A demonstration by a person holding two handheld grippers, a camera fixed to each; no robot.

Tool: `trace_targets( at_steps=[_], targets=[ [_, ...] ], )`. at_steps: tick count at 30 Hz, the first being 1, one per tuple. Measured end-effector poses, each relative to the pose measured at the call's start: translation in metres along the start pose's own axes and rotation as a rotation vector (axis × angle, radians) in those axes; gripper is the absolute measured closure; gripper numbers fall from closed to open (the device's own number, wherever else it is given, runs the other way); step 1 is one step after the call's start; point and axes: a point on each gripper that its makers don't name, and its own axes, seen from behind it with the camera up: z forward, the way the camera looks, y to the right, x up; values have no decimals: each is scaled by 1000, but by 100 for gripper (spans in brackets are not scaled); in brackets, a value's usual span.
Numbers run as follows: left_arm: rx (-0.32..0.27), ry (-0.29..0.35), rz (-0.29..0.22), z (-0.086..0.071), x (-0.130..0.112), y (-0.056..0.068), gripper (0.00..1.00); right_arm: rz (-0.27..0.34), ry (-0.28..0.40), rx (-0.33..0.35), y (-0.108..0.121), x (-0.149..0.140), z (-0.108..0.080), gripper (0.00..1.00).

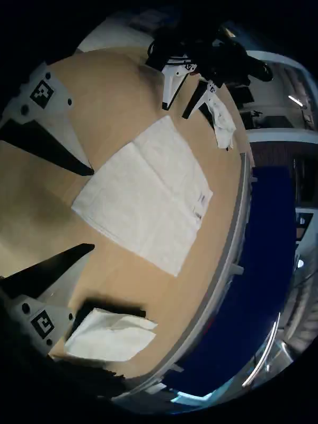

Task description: Fold towel

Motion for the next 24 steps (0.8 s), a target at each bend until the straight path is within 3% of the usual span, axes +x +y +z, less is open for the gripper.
trace_targets(
  at_steps=[16, 24],
  targets=[
    [-7, -59, -21, 14, -21, -1, 13, 10, -36, 22, -3, -20, 18, 2],
    [2, -85, -23, 15, -23, -2, 14, 13, -62, 36, -6, -28, 22, 19]
  ],
)
